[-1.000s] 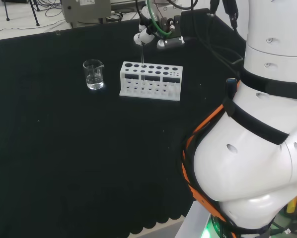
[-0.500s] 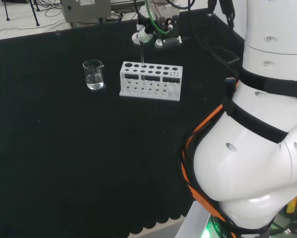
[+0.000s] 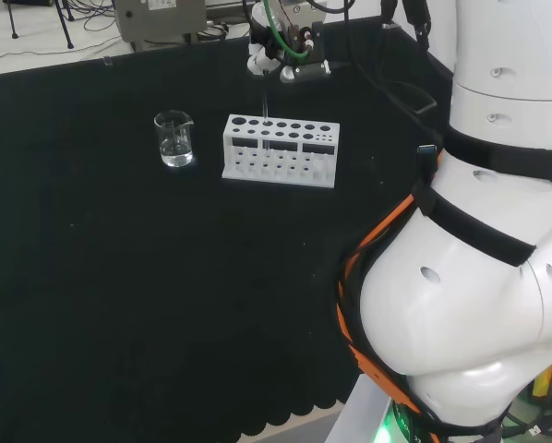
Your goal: Take the glass rod from the white test tube rack.
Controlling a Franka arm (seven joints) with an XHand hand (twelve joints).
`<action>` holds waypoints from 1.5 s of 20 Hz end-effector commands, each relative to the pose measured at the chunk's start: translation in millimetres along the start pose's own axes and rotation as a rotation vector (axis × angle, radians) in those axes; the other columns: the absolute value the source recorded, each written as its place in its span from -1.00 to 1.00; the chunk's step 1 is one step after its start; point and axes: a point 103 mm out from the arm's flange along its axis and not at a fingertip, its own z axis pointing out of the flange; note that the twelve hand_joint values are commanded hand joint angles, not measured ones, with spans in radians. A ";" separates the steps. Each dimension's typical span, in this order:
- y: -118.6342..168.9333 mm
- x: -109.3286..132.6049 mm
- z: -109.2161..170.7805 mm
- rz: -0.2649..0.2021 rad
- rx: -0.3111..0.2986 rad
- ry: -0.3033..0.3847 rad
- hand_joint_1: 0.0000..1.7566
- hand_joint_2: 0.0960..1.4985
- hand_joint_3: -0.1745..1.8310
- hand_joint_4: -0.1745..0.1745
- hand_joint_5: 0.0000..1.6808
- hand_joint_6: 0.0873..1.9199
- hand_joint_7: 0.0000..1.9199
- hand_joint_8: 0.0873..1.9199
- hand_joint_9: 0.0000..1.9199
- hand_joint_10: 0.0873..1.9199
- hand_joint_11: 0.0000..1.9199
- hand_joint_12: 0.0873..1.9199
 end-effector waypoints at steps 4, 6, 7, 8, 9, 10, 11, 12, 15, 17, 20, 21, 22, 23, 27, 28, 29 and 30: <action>-3.4 8.0 -2.3 0.046 -0.127 -0.029 0.47 -0.07 -0.17 -1.00 0.23 -0.05 0.16 0.09 0.72 -0.07 0.63 -0.15; -6.2 7.0 -8.9 0.054 -0.146 -0.037 0.47 -0.02 -0.22 -1.00 0.21 -0.16 0.18 0.15 0.71 -0.05 0.60 -0.12; -7.6 6.4 -14.2 0.059 -0.155 -0.029 0.47 -0.02 -0.23 -1.00 0.22 -0.20 0.19 0.16 0.70 -0.05 0.60 -0.11; -8.7 6.7 -21.3 0.064 -0.168 -0.024 0.47 -0.03 -0.23 -1.00 0.22 -0.22 0.19 0.15 0.70 -0.05 0.59 -0.11; -9.7 7.6 -27.8 0.067 -0.178 -0.025 0.47 -0.03 -0.23 -1.00 0.22 -0.23 0.20 0.15 0.69 -0.06 0.59 -0.11; -11.1 8.9 -35.2 0.070 -0.186 -0.026 0.48 -0.03 -0.24 -1.00 0.23 -0.25 0.20 0.14 0.69 -0.06 0.60 -0.12; -12.7 10.4 -42.1 0.072 -0.190 -0.024 0.48 -0.03 -0.24 -1.00 0.24 -0.26 0.21 0.13 0.69 -0.06 0.60 -0.13; -14.9 12.2 -49.1 0.071 -0.193 -0.028 0.48 -0.03 -0.24 -1.00 0.24 -0.27 0.21 0.12 0.69 -0.06 0.60 -0.14; -23.6 16.6 -69.0 0.073 -0.202 -0.024 0.48 -0.01 -0.27 -1.00 0.25 -0.30 0.21 0.11 0.68 -0.07 0.61 -0.15; -30.5 19.8 -81.5 0.075 -0.208 -0.009 0.48 0.00 -0.28 -1.00 0.25 -0.31 0.21 0.10 0.68 -0.07 0.61 -0.16; -41.5 25.7 -99.8 0.074 -0.229 0.006 0.48 0.00 -0.29 -1.00 0.25 -0.32 0.21 0.10 0.68 -0.07 0.61 -0.16; -45.1 27.6 -105.4 0.074 -0.238 0.012 0.48 0.00 -0.29 -1.00 0.25 -0.32 0.21 0.10 0.68 -0.07 0.61 -0.16; -48.4 29.7 -110.5 0.073 -0.247 0.014 0.48 0.00 -0.29 -1.00 0.26 -0.32 0.21 0.10 0.68 -0.07 0.61 -0.16; -51.7 31.9 -115.3 0.071 -0.255 0.018 0.48 0.00 -0.29 -1.00 0.26 -0.32 0.21 0.10 0.68 -0.07 0.61 -0.16; -60.8 41.3 -126.1 0.056 -0.267 0.018 0.48 0.01 -0.30 -1.00 0.26 -0.33 0.22 0.10 0.68 -0.08 0.61 -0.16; -62.4 43.3 -127.0 0.052 -0.267 0.018 0.48 0.01 -0.30 -1.00 0.26 -0.34 0.22 0.09 0.68 -0.08 0.61 -0.16; -64.1 45.4 -127.6 0.048 -0.267 0.020 0.48 0.01 -0.31 -1.00 0.27 -0.35 0.22 0.08 0.69 -0.09 0.61 -0.17; -65.7 47.2 -127.9 0.045 -0.267 0.021 0.48 0.01 -0.31 -1.00 0.27 -0.35 0.22 0.08 0.69 -0.09 0.61 -0.17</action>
